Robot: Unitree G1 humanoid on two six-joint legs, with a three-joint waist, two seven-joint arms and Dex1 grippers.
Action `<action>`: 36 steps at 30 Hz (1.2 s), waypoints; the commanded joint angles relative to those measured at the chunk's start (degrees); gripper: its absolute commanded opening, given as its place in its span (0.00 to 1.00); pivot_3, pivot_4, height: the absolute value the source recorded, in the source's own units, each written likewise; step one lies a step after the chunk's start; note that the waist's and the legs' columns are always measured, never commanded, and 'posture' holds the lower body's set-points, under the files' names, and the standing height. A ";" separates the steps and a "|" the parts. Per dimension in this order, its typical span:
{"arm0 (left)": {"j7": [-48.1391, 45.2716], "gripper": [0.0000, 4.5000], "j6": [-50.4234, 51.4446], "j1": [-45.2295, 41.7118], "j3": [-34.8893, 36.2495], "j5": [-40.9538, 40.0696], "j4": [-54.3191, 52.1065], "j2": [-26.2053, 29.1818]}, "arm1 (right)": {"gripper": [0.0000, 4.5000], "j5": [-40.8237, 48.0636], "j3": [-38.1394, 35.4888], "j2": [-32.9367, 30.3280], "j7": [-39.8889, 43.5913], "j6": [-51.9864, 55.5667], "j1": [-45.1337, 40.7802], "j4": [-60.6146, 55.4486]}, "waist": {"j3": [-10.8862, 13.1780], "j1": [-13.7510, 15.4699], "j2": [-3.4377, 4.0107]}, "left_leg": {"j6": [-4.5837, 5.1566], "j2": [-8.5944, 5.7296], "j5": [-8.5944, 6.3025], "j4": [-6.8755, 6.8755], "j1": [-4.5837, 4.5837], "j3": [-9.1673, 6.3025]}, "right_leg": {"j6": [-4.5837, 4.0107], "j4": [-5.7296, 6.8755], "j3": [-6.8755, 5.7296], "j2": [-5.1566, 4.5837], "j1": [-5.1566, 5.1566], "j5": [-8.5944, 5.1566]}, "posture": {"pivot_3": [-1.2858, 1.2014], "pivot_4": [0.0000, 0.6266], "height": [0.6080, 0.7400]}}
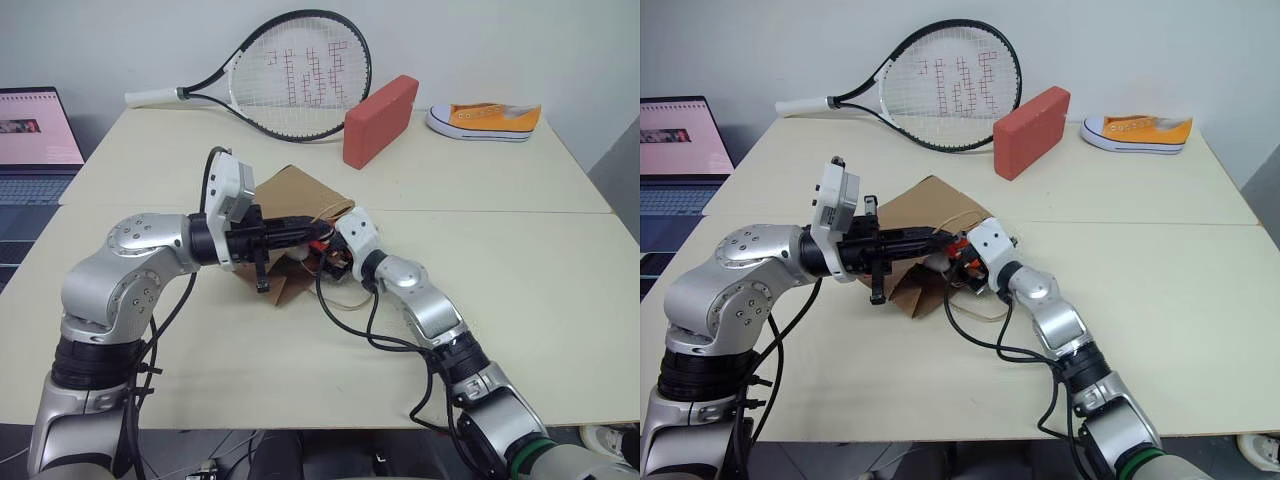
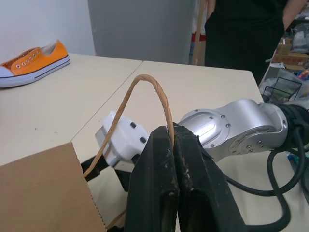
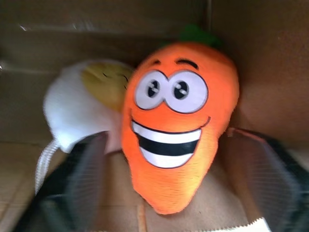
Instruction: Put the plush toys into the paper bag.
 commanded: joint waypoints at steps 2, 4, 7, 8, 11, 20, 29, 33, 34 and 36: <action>0.33 0.00 -1.75 -1.49 1.02 0.65 -0.08 -0.20 | 0.99 3.14 -1.77 -0.16 2.89 3.52 0.41 -8.30 | 0.00 -0.02 0.00 | 0.00 0.00 0.00 0.00 0.00 -0.01 | 0.00 0.00 0.00 0.00 0.00 0.00 | 0.52 0.24 1.00; 0.29 0.00 -2.10 -1.54 0.93 1.01 0.21 -0.39 | 0.99 3.94 -1.68 -0.71 3.94 5.04 1.02 -10.86 | 0.00 -0.03 0.00 | 0.00 0.00 0.00 0.00 0.00 -0.01 | 0.00 0.01 -0.01 0.00 0.00 0.00 | 0.52 0.24 1.00; 0.25 0.00 -2.77 -1.67 0.80 1.53 0.84 -0.60 | 0.99 4.57 -1.42 -1.82 5.17 6.83 1.73 -14.13 | 0.00 -0.02 0.00 | 0.00 0.00 0.00 0.00 0.00 -0.01 | 0.00 0.01 -0.01 0.00 0.00 0.00 | 0.52 0.24 1.00; 0.27 0.00 -2.92 -1.73 0.78 1.66 1.00 -0.66 | 0.99 4.59 -1.21 -2.27 5.54 7.21 1.87 -14.92 | 0.00 -0.02 0.00 | 0.00 0.00 0.00 0.00 0.00 -0.01 | 0.00 0.00 -0.01 0.00 0.00 0.00 | 0.52 0.24 1.00; 0.31 0.00 -3.37 -1.88 0.64 2.10 1.33 -0.84 | 0.99 5.84 -1.08 -4.64 8.12 9.79 2.98 -19.00 | 0.00 -0.01 0.00 | 0.00 0.00 0.00 0.00 0.01 -0.01 | 0.00 0.00 -0.01 0.00 0.00 0.00 | 0.52 0.24 1.00; 0.09 0.00 -4.00 -2.01 0.57 2.92 1.88 -1.52 | 0.99 14.47 -4.70 -15.18 16.59 20.93 6.12 -32.43 | 0.00 0.01 0.00 | 0.00 0.00 0.00 0.01 0.00 -0.01 | -0.01 0.00 -0.01 0.00 0.01 -0.01 | 0.52 0.24 1.00; -0.03 0.00 -3.86 -1.75 1.05 2.94 1.73 -1.28 | 0.99 18.43 -7.26 -25.03 20.24 23.16 12.07 -36.19 | 0.00 0.08 -0.01 | 0.00 0.00 0.00 0.01 -0.01 0.00 | -0.03 -0.04 -0.01 0.00 0.02 -0.03 | 0.52 0.24 1.00; -0.04 0.00 -3.95 -2.06 1.00 3.13 1.98 -1.26 | 0.99 14.17 -2.66 -24.13 17.93 19.61 12.25 -31.04 | 0.00 -0.31 -0.01 | 0.00 0.00 0.00 0.01 0.05 0.02 | -0.07 -0.02 0.00 0.00 0.03 -0.05 | 0.52 0.24 1.00; -0.02 0.00 -3.93 -2.19 0.99 3.15 2.03 -1.28 | 0.99 13.30 -1.92 -23.37 17.20 18.78 11.99 -29.14 | 0.00 -0.40 -0.01 | 0.00 0.00 0.00 0.01 0.06 0.02 | -0.07 -0.01 0.00 0.00 0.03 -0.05 | 0.52 0.24 1.00; 0.04 0.00 -3.86 -2.32 0.97 3.15 1.97 -1.28 | 0.99 11.33 -0.97 -21.66 15.45 16.82 11.34 -24.76 | 0.00 -0.41 -0.01 | 0.00 0.00 0.00 0.01 0.05 0.02 | -0.04 0.00 0.00 0.00 0.02 -0.03 | 0.52 0.24 1.00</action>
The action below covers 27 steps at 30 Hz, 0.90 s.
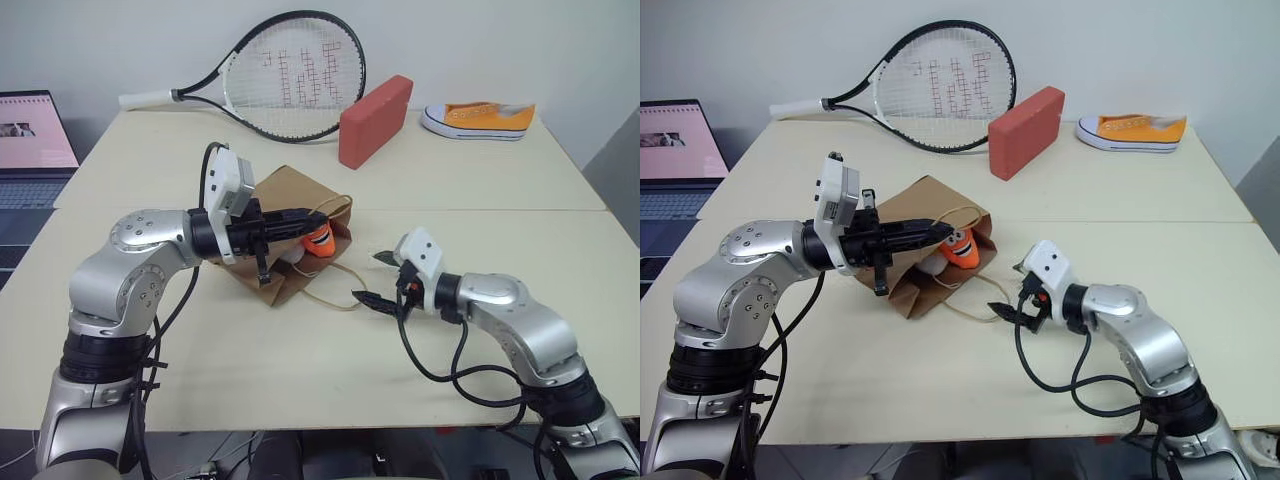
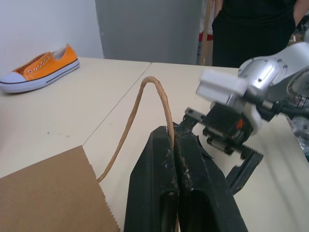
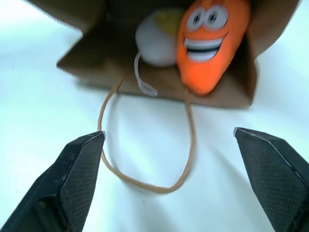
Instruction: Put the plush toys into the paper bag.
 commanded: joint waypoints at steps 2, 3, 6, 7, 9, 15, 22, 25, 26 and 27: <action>0.14 0.00 -1.12 -1.10 1.11 -0.02 -1.02 0.31 | 0.99 -3.94 1.36 3.32 -3.24 -4.96 -2.01 8.02 | 0.00 0.02 0.00 | 0.00 0.00 0.00 0.00 -0.02 0.00 | 0.02 -0.01 0.00 0.00 0.00 0.01 | 0.52 0.24 1.00; 0.15 0.00 -1.10 -1.05 1.19 -0.04 -1.09 0.39 | 0.99 -4.20 1.32 4.23 -3.65 -5.44 -2.47 9.91 | 0.00 0.03 0.00 | 0.00 0.00 0.00 0.00 -0.04 0.00 | 0.02 -0.02 0.01 0.00 0.00 0.02 | 0.52 0.24 1.00; 0.25 0.00 -1.08 -0.83 1.32 -0.04 -1.33 0.53 | 0.99 -5.27 1.64 6.40 -4.00 -7.18 -3.79 14.77 | 0.00 0.03 0.00 | 0.00 0.00 0.00 0.00 -0.05 -0.01 | 0.03 -0.03 0.00 0.00 0.00 0.02 | 0.52 0.24 1.00; 0.37 0.00 -1.07 -0.72 1.32 -0.02 -1.51 0.52 | 0.96 -5.70 2.10 6.80 -3.57 -7.89 -4.22 16.06 | 0.00 0.03 0.00 | 0.00 0.00 0.00 0.00 -0.05 -0.01 | 0.03 -0.02 0.00 0.00 0.00 0.02 | 0.52 0.24 1.00; 0.60 0.00 -1.00 -0.52 1.41 -0.06 -1.89 0.54 | 0.86 -6.10 2.52 7.61 -2.94 -8.59 -4.73 17.32 | 0.00 0.03 0.00 | 0.00 0.00 0.00 0.00 -0.03 -0.01 | 0.03 -0.02 0.00 0.00 0.00 0.02 | 0.52 0.24 1.00; 0.82 0.00 -0.96 0.21 1.93 -0.31 -2.43 0.97 | 0.37 -6.46 2.34 8.53 -2.28 -8.85 -5.06 17.66 | 0.00 0.02 0.00 | 0.00 0.00 0.00 -0.01 -0.04 -0.02 | 0.03 -0.01 -0.01 0.00 0.00 0.02 | 0.52 0.24 1.00; 0.74 0.00 -1.70 -1.12 2.07 0.14 -0.99 1.38 | 0.01 -4.42 -0.03 10.56 -3.21 -5.67 -6.20 16.12 | 0.00 0.03 0.00 | 0.00 0.00 0.00 0.00 -0.03 -0.02 | 0.03 0.00 0.00 0.00 0.00 0.02 | 0.52 0.24 1.00; 0.37 0.00 -2.23 -2.11 2.10 0.36 -0.15 1.79 | 0.01 -1.85 -2.59 9.88 -2.42 -2.11 -6.24 12.32 | 0.00 0.05 0.00 | 0.00 0.00 0.00 0.00 -0.04 -0.02 | 0.03 -0.01 0.00 0.00 0.00 0.02 | 0.52 0.24 1.00; 0.34 0.00 -2.62 -2.67 2.26 0.52 0.37 1.97 | 0.01 -0.48 -3.86 9.23 -1.94 -0.30 -6.23 10.33 | 0.01 0.09 0.01 | 0.00 0.00 0.00 0.00 -0.05 -0.02 | 0.03 -0.01 -0.01 0.00 0.00 0.02 | 0.52 0.24 1.00; 0.34 0.00 -2.90 -3.05 2.36 0.63 0.74 2.09 | 0.01 0.48 -4.65 8.76 -1.71 0.98 -6.23 9.03 | 0.01 0.20 0.01 | 0.00 0.00 0.00 0.00 -0.07 -0.03 | 0.03 -0.01 -0.01 0.00 -0.02 0.02 | 0.52 0.24 1.00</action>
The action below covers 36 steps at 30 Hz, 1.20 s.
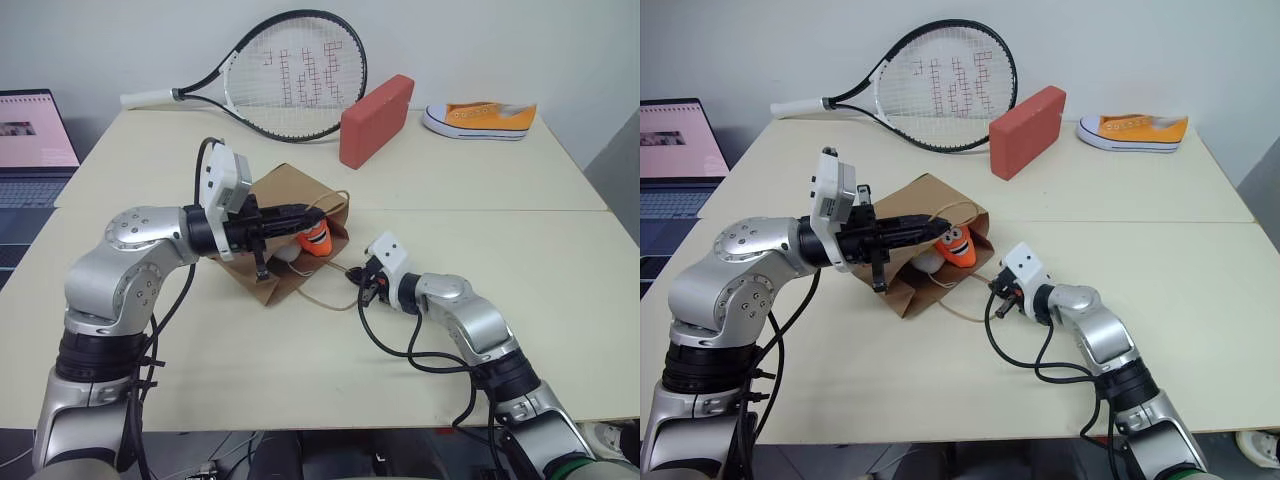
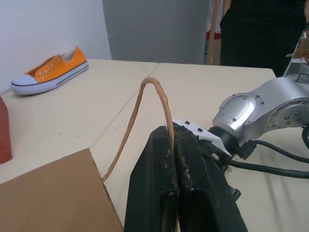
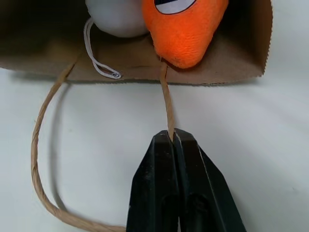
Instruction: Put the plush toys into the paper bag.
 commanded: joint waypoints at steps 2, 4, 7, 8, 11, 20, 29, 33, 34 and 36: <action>-0.19 0.00 -2.58 -4.13 2.93 0.50 2.34 0.88 | 0.01 8.46 -8.20 -3.52 2.66 8.54 -1.34 -11.33 | 0.00 0.39 0.00 | 0.00 0.00 0.00 0.00 -0.01 -0.02 | 0.00 -0.01 -0.01 0.00 0.01 0.00 | 0.52 0.24 1.00; -0.53 0.00 -3.50 -6.33 3.18 0.69 4.50 0.82 | 0.01 13.96 -13.12 -6.17 3.75 14.71 -2.64 -15.92 | 0.00 0.71 0.01 | 0.00 0.00 0.00 0.02 -0.03 -0.04 | 0.00 0.00 -0.04 0.00 0.00 0.00 | 0.52 0.24 1.00; -1.12 0.00 -5.10 -9.24 2.98 1.29 7.60 0.05 | 0.01 20.14 -18.81 -9.99 4.34 21.60 -5.65 -19.32 | 0.00 0.85 0.00 | 0.00 0.00 0.00 0.03 -0.02 -0.02 | 0.00 -0.02 -0.02 0.00 0.02 0.00 | 0.52 0.24 1.00; -1.26 0.00 -5.59 -10.68 3.01 1.27 9.07 -0.56 | 0.01 22.36 -21.05 -11.51 4.66 23.91 -7.28 -19.75 | 0.01 0.92 0.01 | 0.00 0.00 0.00 0.01 0.00 -0.02 | 0.00 -0.03 -0.03 0.00 0.02 0.00 | 0.52 0.24 1.00; -1.81 0.00 -7.28 -13.87 2.51 2.05 12.79 -1.99 | 0.01 26.61 -24.63 -15.24 5.05 28.35 -11.16 -19.54 | 0.01 1.09 0.01 | 0.00 0.00 0.00 0.00 -0.01 -0.02 | -0.01 -0.02 -0.05 0.01 0.01 -0.01 | 0.52 0.24 1.00; -3.80 0.00 -15.67 -21.73 -0.56 8.52 27.46 -8.62 | 0.01 33.37 -28.09 -26.05 7.75 34.19 -20.70 -14.00 | 0.04 1.24 0.07 | 0.01 -0.01 0.00 0.00 -0.07 -0.01 | -0.01 -0.05 -0.04 0.00 -0.02 0.00 | 0.52 0.24 1.00; -6.49 0.00 -17.92 -24.58 -1.34 10.56 34.52 -13.00 | 0.01 34.63 -26.56 -28.38 6.92 34.13 -19.62 -12.89 | 0.05 1.13 0.07 | 0.01 -0.01 0.00 0.00 -0.13 0.01 | 0.00 -0.03 -0.02 0.00 -0.07 0.00 | 0.52 0.24 1.00; -8.19 0.00 -17.59 -25.04 -1.75 11.06 35.83 -13.79 | 0.01 35.10 -26.78 -26.42 4.80 35.30 -19.64 -12.80 | 0.05 1.10 0.08 | 0.01 -0.01 0.00 0.01 -0.12 0.01 | 0.01 -0.02 -0.02 0.01 -0.08 0.01 | 0.52 0.24 1.00; -8.57 0.00 -17.03 -25.13 -1.91 11.15 35.99 -13.82 | 0.01 35.03 -26.80 -26.09 4.30 35.36 -19.64 -12.61 | 0.05 1.13 0.08 | 0.01 -0.01 0.00 0.01 -0.12 0.00 | 0.01 -0.01 -0.02 0.01 -0.08 0.01 | 0.52 0.24 1.00; -8.80 0.00 -15.97 -25.27 -2.28 11.49 36.07 -13.71 | 0.01 34.25 -26.38 -25.86 3.52 34.52 -19.39 -12.44 | 0.05 1.16 0.07 | 0.01 -0.01 0.00 0.01 -0.13 0.00 | 0.01 -0.02 -0.02 0.00 -0.08 0.01 | 0.52 0.24 1.00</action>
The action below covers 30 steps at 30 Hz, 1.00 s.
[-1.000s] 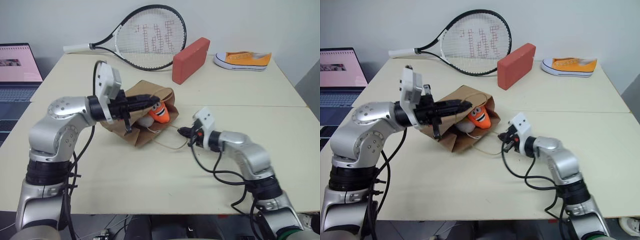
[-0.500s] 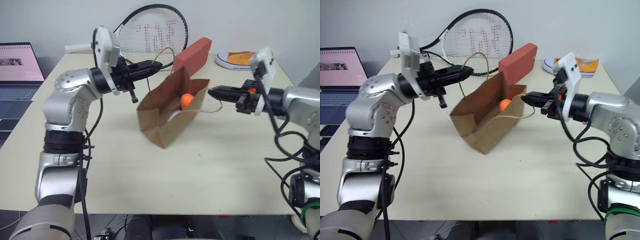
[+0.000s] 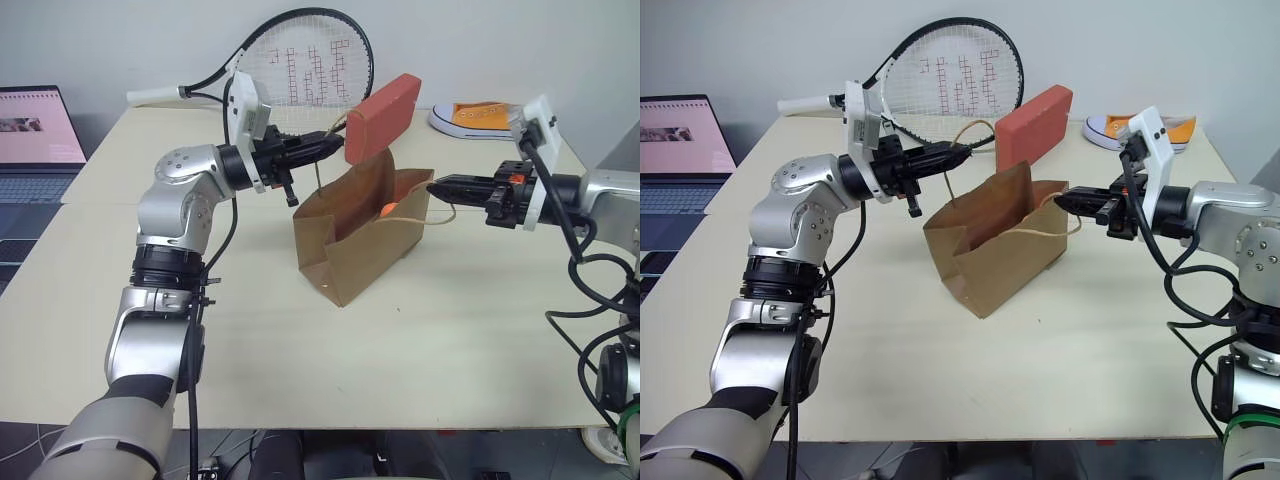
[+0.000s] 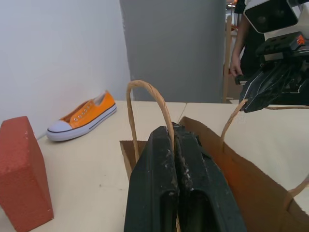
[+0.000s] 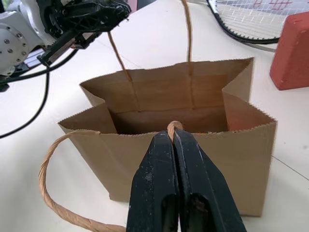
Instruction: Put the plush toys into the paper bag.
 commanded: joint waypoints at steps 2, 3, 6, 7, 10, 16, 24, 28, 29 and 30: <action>-0.45 0.14 1.41 -2.24 0.19 0.34 -0.52 0.41 | 0.09 0.18 -0.99 0.65 -2.06 -1.54 -0.56 -0.33 | 0.00 -0.01 0.00 | 0.00 0.00 0.00 0.00 0.00 0.00 | 0.00 -0.01 0.00 0.00 0.00 0.00 | 0.52 0.24 1.00; -0.27 0.20 1.33 -2.36 0.42 0.39 -0.78 0.53 | 0.14 0.29 -1.15 0.91 -2.45 -1.66 -0.66 -0.24 | 0.00 -0.01 0.00 | 0.00 0.00 0.00 0.00 0.00 0.00 | 0.00 0.00 0.00 0.00 0.00 0.00 | 0.52 0.24 1.00; 0.28 0.40 1.88 -1.76 1.29 -0.02 -3.52 1.52 | 0.37 0.57 -1.63 1.17 -3.18 -1.90 -1.36 0.12 | 0.00 -0.02 0.00 | 0.00 0.00 0.00 0.00 0.00 0.00 | 0.00 0.02 0.00 0.00 -0.01 0.00 | 0.52 0.24 1.00; 0.25 0.47 2.56 -1.09 1.54 -0.40 -5.03 2.09 | 0.44 0.88 -1.91 1.05 -3.14 -1.78 -1.63 0.14 | 0.00 -0.03 0.00 | 0.00 0.00 0.00 0.00 0.00 0.00 | 0.00 0.01 0.00 0.00 -0.01 0.00 | 0.52 0.24 1.00; 0.35 0.66 4.59 1.81 2.26 -1.17 -9.83 4.49 | 0.69 1.78 -2.67 0.04 -2.49 -1.58 -2.26 -0.15 | 0.01 -0.11 0.02 | 0.00 0.00 0.00 -0.02 -0.02 0.00 | 0.00 0.01 0.01 0.00 -0.04 0.00 | 0.52 0.24 1.00; 4.70 1.00 11.96 10.76 7.21 -4.61 -21.58 10.18 | 1.00 1.52 -3.83 -6.66 1.87 -5.44 -2.86 1.00 | 0.04 -0.07 0.07 | 0.00 0.01 0.00 -0.03 -0.02 0.00 | 0.00 -0.01 0.02 -0.01 -0.05 0.00 | 0.52 0.24 1.00; 11.25 1.00 19.22 28.69 11.22 -9.87 -39.56 12.54 | 1.00 -2.41 -3.49 -20.06 21.76 -25.28 9.06 -4.45 | 0.05 0.08 0.07 | -0.01 0.01 -0.03 -0.05 -0.01 0.05 | -0.01 -0.12 0.02 -0.03 -0.02 -0.05 | 0.52 0.24 1.00; 19.27 1.00 18.16 36.20 10.87 -8.17 -45.58 8.35 | 1.00 -1.77 -6.23 -20.67 25.77 -30.23 16.24 -8.18 | 0.05 0.14 0.07 | -0.02 0.02 -0.02 0.02 0.06 0.06 | 0.01 -0.09 0.03 -0.03 0.06 -0.03 | 0.52 0.24 1.00; 20.61 1.00 17.94 37.39 10.57 -7.99 -46.34 7.44 | 1.00 -1.79 -6.45 -20.73 26.18 -30.87 17.56 -8.89 | 0.04 0.17 0.07 | -0.02 0.02 -0.02 0.07 0.06 0.06 | 0.02 -0.06 0.03 -0.03 0.06 -0.03 | 0.52 0.24 1.00; 22.36 1.00 18.00 38.58 9.71 -7.87 -47.13 5.88 | 1.00 -1.14 -6.55 -20.36 26.31 -30.98 19.17 -10.22 | 0.04 0.18 0.06 | -0.02 0.02 -0.02 0.07 0.08 0.06 | 0.03 -0.05 0.03 -0.03 0.08 -0.02 | 0.52 0.24 1.00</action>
